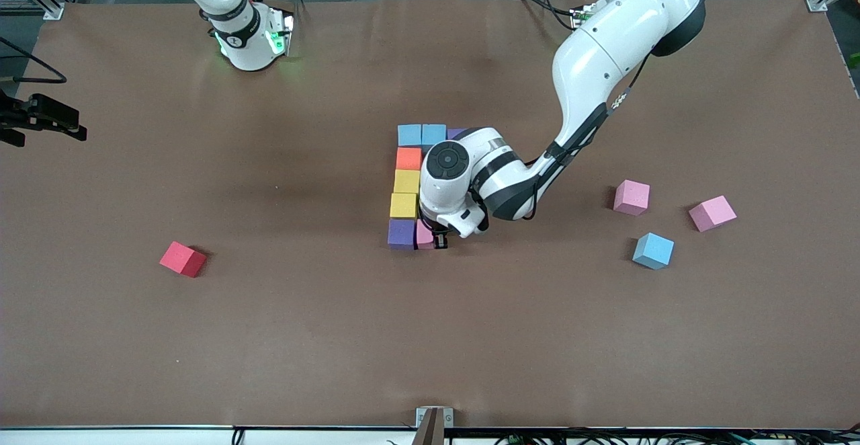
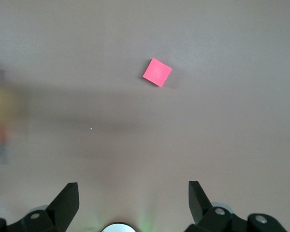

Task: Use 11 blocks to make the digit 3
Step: 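Carry the light pink block beside the purple block with the left gripper, then lower and release the light pink block beside purple with the left gripper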

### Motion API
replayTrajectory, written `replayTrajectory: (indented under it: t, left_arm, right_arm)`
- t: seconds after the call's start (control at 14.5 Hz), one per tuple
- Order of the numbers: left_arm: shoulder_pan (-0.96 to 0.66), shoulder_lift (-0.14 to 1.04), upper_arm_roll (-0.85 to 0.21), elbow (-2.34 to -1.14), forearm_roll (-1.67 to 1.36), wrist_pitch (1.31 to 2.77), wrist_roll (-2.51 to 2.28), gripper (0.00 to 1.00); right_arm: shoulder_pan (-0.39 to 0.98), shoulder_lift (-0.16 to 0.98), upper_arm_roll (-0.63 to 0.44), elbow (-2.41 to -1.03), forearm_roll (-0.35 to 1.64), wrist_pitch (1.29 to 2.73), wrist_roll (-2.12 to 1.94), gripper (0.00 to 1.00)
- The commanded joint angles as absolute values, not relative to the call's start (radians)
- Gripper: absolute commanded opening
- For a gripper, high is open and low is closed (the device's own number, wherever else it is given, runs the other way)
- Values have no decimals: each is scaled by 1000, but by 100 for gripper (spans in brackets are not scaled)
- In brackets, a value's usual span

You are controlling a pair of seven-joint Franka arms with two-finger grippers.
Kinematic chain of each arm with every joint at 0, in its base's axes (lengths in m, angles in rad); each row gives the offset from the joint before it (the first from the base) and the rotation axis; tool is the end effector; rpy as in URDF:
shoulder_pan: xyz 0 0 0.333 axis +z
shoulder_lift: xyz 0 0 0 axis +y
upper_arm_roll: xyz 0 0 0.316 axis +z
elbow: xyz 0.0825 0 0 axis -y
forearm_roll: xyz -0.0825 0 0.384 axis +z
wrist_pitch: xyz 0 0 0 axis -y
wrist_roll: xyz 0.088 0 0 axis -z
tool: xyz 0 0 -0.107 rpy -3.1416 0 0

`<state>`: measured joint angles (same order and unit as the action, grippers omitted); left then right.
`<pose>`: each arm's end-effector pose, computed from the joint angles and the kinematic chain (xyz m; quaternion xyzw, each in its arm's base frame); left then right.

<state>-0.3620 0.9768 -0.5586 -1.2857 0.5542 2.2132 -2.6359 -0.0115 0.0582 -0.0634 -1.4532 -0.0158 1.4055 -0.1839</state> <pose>0.5531 -0.5138 0.2162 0.6854 0.7265 -0.0059 0.0496 0.5537 -0.0423 0.6332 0.9971 0.0535 -0.0537 0.0028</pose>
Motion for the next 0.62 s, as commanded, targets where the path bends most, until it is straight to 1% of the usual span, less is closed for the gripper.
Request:
replayTrajectory:
  t: [0.0, 0.21, 0.55]
  left_arm:
    - [-368, 985, -552, -1278, 571, 2227, -2632, 30]
    - [-368, 985, -552, -1278, 572, 2227, -2632, 32]
    - [-370, 988, -554, -1278, 572, 2243, -2632, 33]
  right_arm:
    - [-26, -21, -43, -1552, -12, 1445, -184, 100]
    - [-25, -44, -41, -1572, -12, 1453, -184, 100]
    - [-25, -54, -40, -1549, -12, 1430, -189, 100]
